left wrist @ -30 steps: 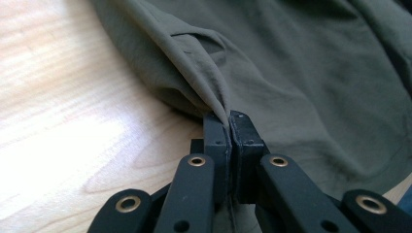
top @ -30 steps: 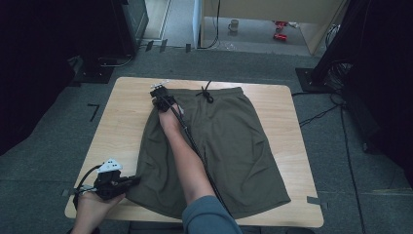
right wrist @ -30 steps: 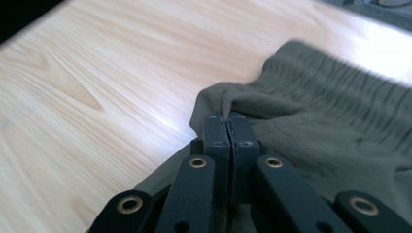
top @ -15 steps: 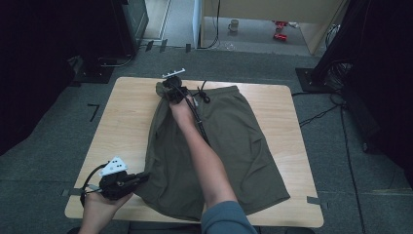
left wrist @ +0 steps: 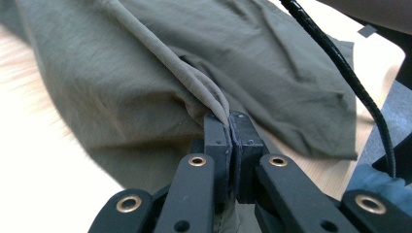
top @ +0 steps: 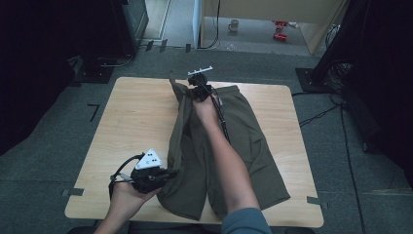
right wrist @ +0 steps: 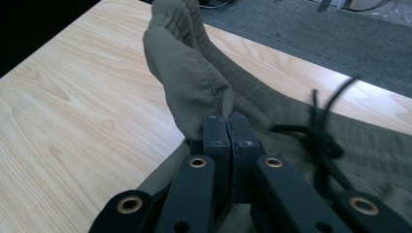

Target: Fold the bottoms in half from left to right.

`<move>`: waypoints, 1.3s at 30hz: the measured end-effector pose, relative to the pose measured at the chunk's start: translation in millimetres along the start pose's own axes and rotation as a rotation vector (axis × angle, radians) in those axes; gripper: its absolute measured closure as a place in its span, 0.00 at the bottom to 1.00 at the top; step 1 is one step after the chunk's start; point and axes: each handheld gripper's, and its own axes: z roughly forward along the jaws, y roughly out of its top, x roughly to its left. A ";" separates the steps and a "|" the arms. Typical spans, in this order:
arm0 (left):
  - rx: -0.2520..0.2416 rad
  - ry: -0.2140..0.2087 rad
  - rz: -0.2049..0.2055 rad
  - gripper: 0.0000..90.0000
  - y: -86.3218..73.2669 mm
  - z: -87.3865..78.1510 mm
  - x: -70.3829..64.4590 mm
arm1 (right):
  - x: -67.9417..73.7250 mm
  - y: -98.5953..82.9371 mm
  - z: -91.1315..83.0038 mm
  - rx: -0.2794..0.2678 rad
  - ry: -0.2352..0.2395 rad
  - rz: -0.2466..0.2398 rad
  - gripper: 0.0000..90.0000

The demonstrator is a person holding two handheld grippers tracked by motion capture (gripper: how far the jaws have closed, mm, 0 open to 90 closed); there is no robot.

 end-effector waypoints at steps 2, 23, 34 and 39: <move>0.007 -0.010 0.005 0.98 4.2 6.4 -2.6 | -12.1 -3.9 -7.9 -0.003 -0.015 0.012 0.98; 0.039 -0.126 0.085 0.98 49.5 91.5 -42.6 | -106.8 -61.2 -38.8 0.051 -0.110 0.135 0.98; 0.175 -0.171 0.106 0.98 39.2 155.3 -51.8 | -125.6 -96.1 -25.8 0.135 -0.137 0.133 0.98; 0.211 -0.161 0.107 0.98 31.2 160.3 -46.6 | -126.6 -101.3 -22.6 0.139 -0.138 0.133 0.98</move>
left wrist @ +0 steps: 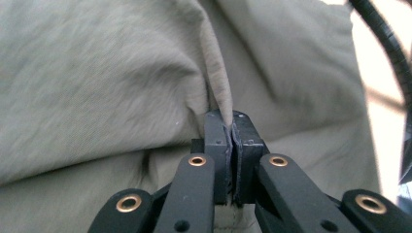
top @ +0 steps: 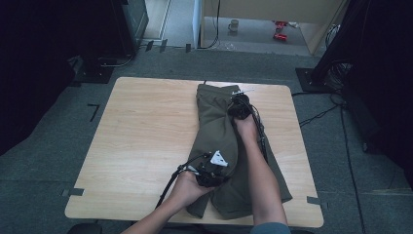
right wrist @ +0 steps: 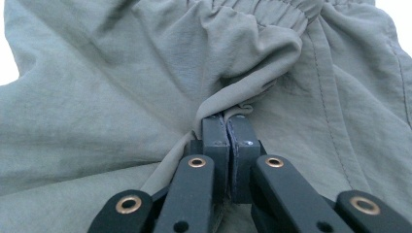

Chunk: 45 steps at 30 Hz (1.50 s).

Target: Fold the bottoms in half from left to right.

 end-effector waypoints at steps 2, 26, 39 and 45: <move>0.013 0.007 -0.008 0.98 -5.1 2.1 4.0 | 0.3 -0.5 0.7 0.004 -0.002 -0.004 0.98; 0.023 0.092 -0.071 0.99 -42.8 -41.9 56.1 | 20.5 0.9 10.0 -0.019 -0.036 -0.073 0.97; 0.018 0.164 -0.141 0.99 -61.3 -71.0 93.4 | 31.7 4.9 17.0 -0.039 -0.037 -0.048 0.97; 0.012 0.197 -0.179 0.99 -67.7 -82.0 109.7 | 34.7 6.1 19.5 -0.049 -0.025 -0.029 0.97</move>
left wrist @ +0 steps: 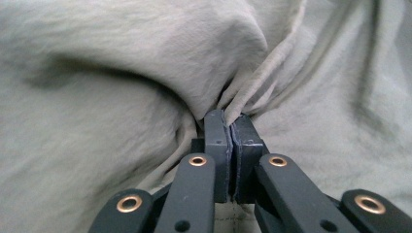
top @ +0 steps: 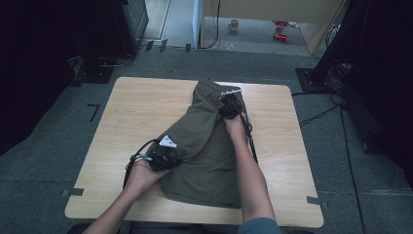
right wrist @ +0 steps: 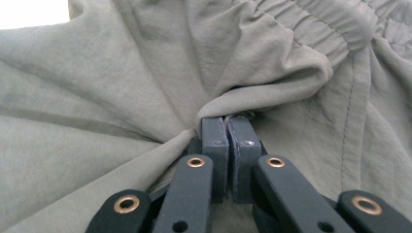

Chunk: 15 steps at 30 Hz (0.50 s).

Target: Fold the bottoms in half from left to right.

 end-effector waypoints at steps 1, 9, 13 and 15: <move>0.001 0.013 -0.008 0.99 -1.3 -3.0 6.9 | 1.9 1.4 1.1 0.003 -0.001 -0.002 0.97; -0.018 0.079 -0.064 0.99 -8.3 -14.9 34.2 | 12.0 5.4 5.9 0.001 0.002 -0.026 0.97; -0.029 0.107 -0.101 0.99 -12.8 -21.3 47.4 | 18.4 8.5 9.0 0.005 0.007 -0.028 0.97; -0.028 0.112 -0.112 0.99 -14.9 -24.0 51.6 | 21.1 9.1 10.2 0.001 0.009 -0.030 0.97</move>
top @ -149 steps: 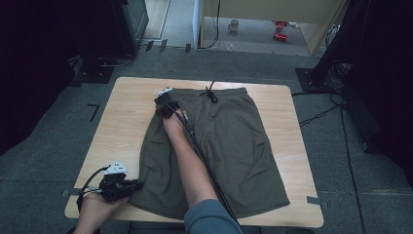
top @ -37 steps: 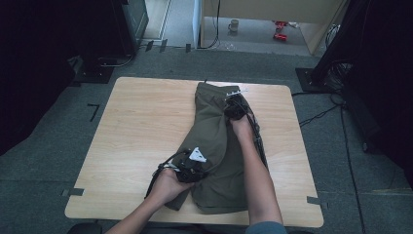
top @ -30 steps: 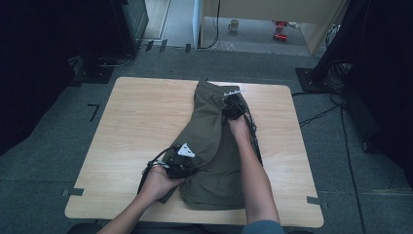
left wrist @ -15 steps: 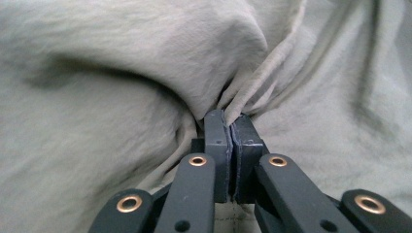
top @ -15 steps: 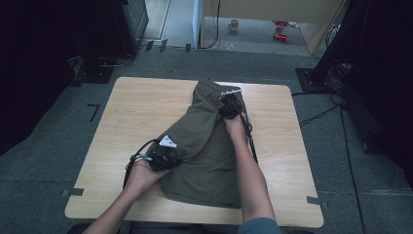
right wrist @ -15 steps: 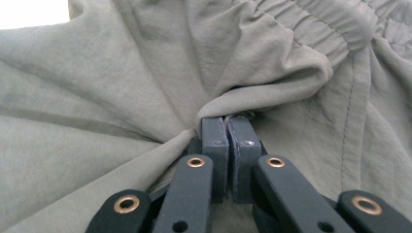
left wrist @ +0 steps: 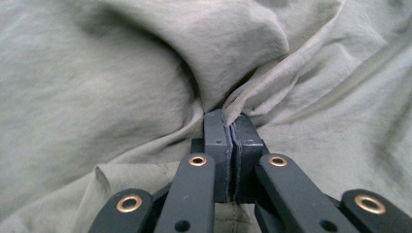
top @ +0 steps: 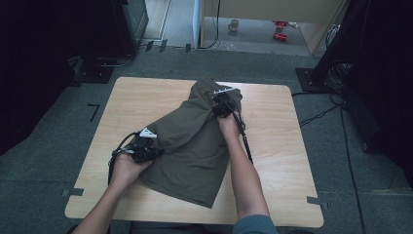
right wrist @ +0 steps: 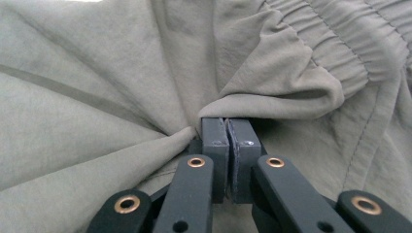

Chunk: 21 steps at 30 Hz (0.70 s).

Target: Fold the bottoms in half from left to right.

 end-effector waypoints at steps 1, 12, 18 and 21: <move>0.001 0.003 -0.003 0.99 -0.7 -0.9 1.0 | 1.1 0.1 0.6 -0.004 0.002 -0.001 0.97; -0.025 -0.050 -0.005 1.00 4.2 -25.4 -21.7 | -3.3 4.8 -4.1 0.014 0.025 0.014 0.98; -0.098 -0.073 0.063 1.00 10.1 -52.2 -50.8 | -7.2 11.4 -15.6 -0.016 0.033 0.020 0.98; -0.117 -0.091 0.093 1.00 13.7 -60.3 -65.5 | -8.9 15.7 -24.3 -0.034 0.035 0.020 0.98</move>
